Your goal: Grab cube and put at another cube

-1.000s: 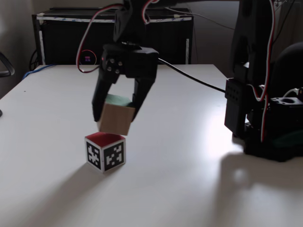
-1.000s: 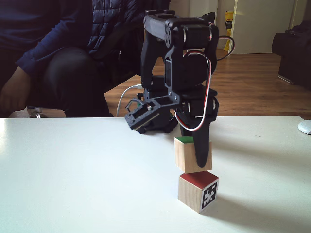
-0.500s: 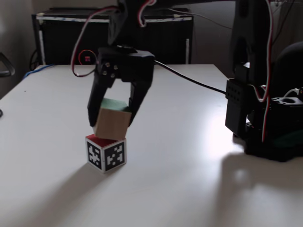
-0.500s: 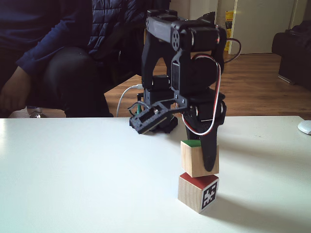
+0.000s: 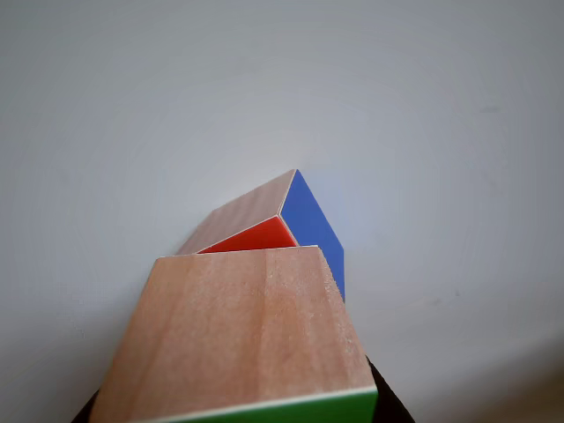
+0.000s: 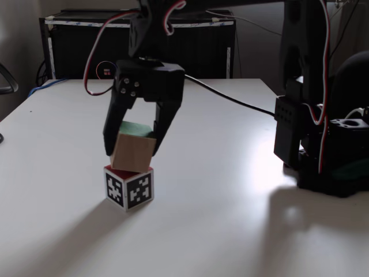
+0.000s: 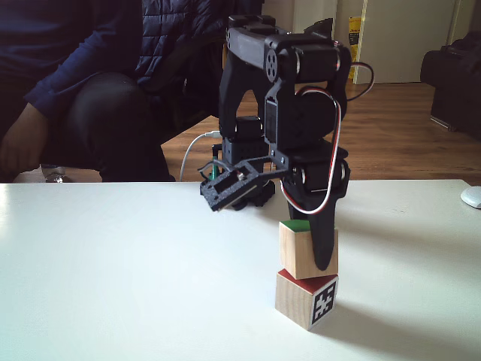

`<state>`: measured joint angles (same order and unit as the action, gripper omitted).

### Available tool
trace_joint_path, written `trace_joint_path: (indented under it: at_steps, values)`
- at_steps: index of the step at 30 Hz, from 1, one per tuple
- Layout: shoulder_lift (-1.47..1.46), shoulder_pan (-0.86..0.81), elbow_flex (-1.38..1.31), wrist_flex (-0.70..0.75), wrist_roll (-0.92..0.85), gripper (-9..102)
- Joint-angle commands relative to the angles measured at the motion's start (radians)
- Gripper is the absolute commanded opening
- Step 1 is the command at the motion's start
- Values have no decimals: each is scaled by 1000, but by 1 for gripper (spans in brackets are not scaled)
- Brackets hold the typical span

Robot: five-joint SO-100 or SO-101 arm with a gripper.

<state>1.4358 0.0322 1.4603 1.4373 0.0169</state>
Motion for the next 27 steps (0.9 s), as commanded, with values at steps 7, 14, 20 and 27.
trace_joint_path:
  at_steps: [7,14,20,27]
  values:
    - [-61,0,-120,49,12,31]
    - [-80,2,-144,72,9,37]
    - [-80,0,-181,107,20,42]
    - [-61,23,-258,202,40,44]
